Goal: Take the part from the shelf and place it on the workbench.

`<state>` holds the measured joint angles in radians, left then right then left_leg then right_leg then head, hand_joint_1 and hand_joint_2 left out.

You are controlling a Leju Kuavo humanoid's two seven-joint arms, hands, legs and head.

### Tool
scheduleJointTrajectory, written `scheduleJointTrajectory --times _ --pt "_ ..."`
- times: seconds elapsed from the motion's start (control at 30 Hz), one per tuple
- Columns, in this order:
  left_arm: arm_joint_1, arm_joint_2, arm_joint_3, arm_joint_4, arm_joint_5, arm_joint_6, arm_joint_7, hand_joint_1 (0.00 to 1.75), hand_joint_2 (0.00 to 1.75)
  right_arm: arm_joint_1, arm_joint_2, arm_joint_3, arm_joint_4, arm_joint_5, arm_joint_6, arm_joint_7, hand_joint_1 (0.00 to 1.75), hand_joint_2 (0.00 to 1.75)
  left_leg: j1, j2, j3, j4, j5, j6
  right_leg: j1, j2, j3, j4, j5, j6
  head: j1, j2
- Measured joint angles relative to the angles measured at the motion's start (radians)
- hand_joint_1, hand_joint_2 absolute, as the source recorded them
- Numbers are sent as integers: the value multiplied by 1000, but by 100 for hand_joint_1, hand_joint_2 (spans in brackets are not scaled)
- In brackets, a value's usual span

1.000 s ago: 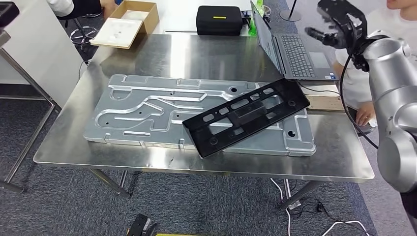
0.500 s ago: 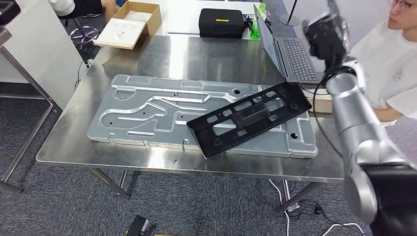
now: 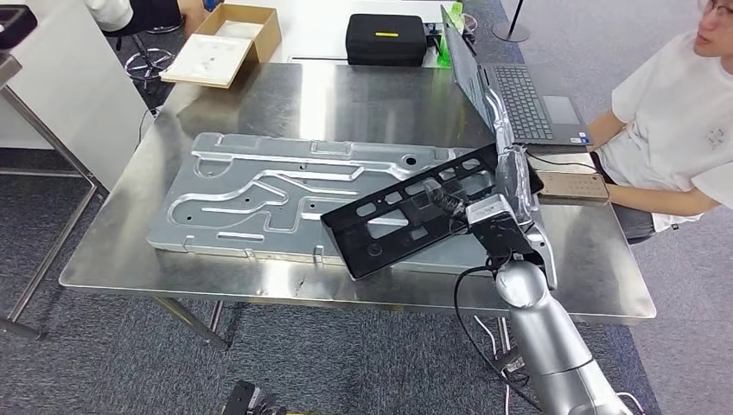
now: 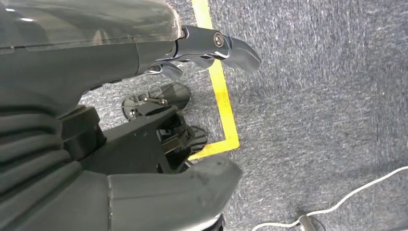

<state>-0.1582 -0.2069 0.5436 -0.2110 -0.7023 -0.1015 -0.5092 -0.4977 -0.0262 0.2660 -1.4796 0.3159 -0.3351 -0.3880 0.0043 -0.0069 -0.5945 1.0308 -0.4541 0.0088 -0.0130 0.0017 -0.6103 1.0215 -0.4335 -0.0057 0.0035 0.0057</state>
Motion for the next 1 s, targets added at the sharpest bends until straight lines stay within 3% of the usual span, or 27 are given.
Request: scheduleJointTrajectory --times 0.03,0.1,0.17,0.2,0.23,0.3,0.37,0.47,0.53,0.63,0.67,0.7,0.73,0.77,0.83,0.9,0.97,1.0 --pt "0 0 0 0 0 0 0 0 175 6 2 2 -11 3 -3 -2 0 175 0 0 -12 28 -20 -5 -3 -1 2 -4 3 -6 0 0" --pt "1 0 0 0 0 1 0 0 175 26 9 12 -36 25 -19 -17 0 175 4 1 -60 139 -84 -12 -2 -3 2 -6 3 -13 0 0" --pt "5 0 2 0 1 1 0 0 175 66 18 32 -64 64 -46 -35 0 87 6 1 -107 245 -125 -17 0 -4 1 -4 2 -15 0 0" --pt "7 0 3 0 2 1 0 0 175 88 23 45 -79 82 -60 -41 0 44 7 1 -109 254 -120 -18 0 -4 1 -2 1 -15 0 0" --pt "9 0 4 0 2 1 0 0 175 108 28 61 -94 99 -74 -44 0 0 8 1 -93 225 -97 -18 0 -3 1 0 0 -14 0 0" --pt "10 1 7 0 3 1 0 0 87 135 35 89 -123 127 -96 -47 0 0 8 1 -28 98 -38 -15 0 -2 0 6 -3 -10 0 0" --pt "9 1 8 0 1 1 2 0 0 147 37 112 -150 165 -116 -51 0 0 6 1 16 9 -12 -6 3 0 -2 11 -6 -1 0 0" --pt "10 1 8 0 -4 1 6 0 0 150 37 140 -184 252 -146 -50 0 0 3 -1 21 -9 -6 13 3 -1 -2 10 -3 17 0 0" --pt "9 0 8 0 -8 1 8 0 0 148 36 152 -203 295 -163 -43 0 0 5 -4 23 -18 2 27 0 -2 -14 39 -27 27 0 0" --pt "8 0 8 0 -9 1 8 0 0 144 32 162 -217 326 -176 -31 0 0 5 -12 21 -21 8 37 -2 -2 -88 205 -119 34 0 0" --pt "8 0 8 0 -9 1 8 0 0 143 31 166 -218 333 -178 -29 0 0 4 -17 19 -20 8 37 -2 -2 -111 256 -137 35 0 0" --pt "9 0 8 0 -9 1 8 0 0 142 29 170 -218 339 -179 -28 0 0 4 -23 18 -19 8 37 -1 -2 -119 275 -135 35 0 0" --pt "10 0 8 0 -9 1 8 0 0 141 28 174 -219 345 -179 -26 0 0 4 -31 17 -17 8 37 -1 0 -108 257 -115 33 0 0" --pt "10 0 8 0 -8 1 8 0 0 137 27 178 -220 350 -180 -24 0 0 3 -40 17 -15 8 36 -1 7 -80 205 -83 29 0 0" --pt "9 -1 8 0 -7 0 8 0 0 126 27 185 -224 361 -180 -18 0 0 3 -56 15 -12 8 32 -1 47 -13 74 -32 18 0 0" --pt "7 -1 8 0 -4 -1 7 0 0 114 26 192 -227 370 -180 -12 0 0 5 -71 8 -10 10 22 1 73 17 10 -21 12 0 0" --pt "8 -1 8 0 -3 -2 6 0 0 105 26 198 -229 375 -180 -7 0 0 7 -88 3 -14 14 8 1 56 21 1 -19 7 1 0" --pt "9 0 8 0 -3 -2 6 0 0 101 26 203 -229 376 -180 -5 0 0 7 -82 1 -11 12 3 -1 45 25 -6 -16 3 0 0"
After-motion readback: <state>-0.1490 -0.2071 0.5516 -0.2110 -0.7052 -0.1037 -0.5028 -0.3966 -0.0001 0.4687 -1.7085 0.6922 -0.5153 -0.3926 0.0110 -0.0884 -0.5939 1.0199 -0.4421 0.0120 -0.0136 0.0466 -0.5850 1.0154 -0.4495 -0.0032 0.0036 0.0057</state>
